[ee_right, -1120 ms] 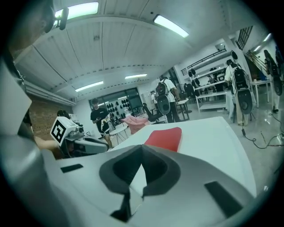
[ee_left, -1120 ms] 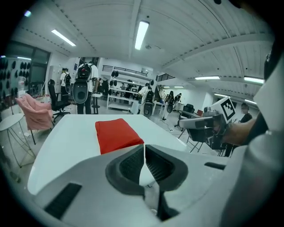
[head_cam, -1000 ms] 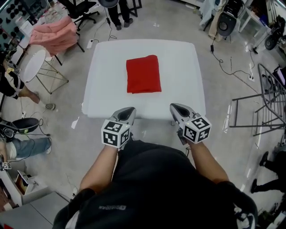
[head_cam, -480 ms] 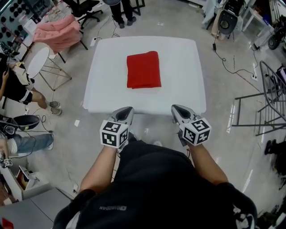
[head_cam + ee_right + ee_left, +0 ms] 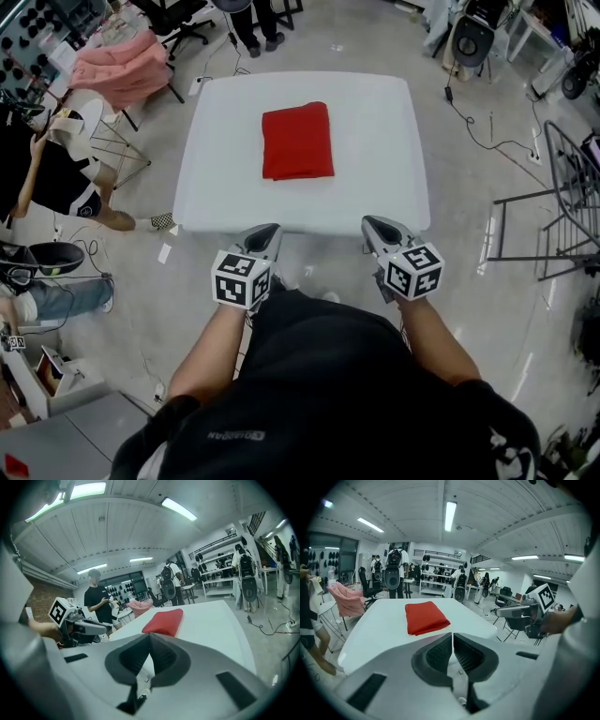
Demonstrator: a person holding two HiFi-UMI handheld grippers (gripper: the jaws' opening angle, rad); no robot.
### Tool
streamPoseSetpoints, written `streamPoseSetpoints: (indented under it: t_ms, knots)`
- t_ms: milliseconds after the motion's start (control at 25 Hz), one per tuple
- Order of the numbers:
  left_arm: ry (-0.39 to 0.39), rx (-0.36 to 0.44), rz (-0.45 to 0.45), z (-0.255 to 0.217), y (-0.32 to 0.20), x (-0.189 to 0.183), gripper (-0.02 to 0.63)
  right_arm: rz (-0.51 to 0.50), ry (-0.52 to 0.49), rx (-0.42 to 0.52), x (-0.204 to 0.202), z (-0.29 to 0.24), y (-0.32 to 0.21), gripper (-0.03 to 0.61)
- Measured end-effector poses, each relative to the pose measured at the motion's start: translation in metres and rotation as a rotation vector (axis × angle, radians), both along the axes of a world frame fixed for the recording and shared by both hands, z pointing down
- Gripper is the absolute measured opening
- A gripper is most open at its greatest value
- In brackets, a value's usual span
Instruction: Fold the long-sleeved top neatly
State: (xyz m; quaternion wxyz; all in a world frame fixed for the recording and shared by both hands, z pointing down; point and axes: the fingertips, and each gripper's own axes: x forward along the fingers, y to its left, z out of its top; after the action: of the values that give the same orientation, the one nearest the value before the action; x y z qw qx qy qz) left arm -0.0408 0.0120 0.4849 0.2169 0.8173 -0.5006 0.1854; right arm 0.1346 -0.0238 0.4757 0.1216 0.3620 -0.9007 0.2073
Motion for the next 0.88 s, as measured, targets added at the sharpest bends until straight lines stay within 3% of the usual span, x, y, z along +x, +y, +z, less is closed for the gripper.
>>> streamPoseSetpoints:
  t_ms: [880]
  knots:
    - [-0.02,0.011,0.008,-0.004,0.011,-0.007,0.012,-0.009,-0.012,-0.001,-0.008,0.003,0.02,0.003]
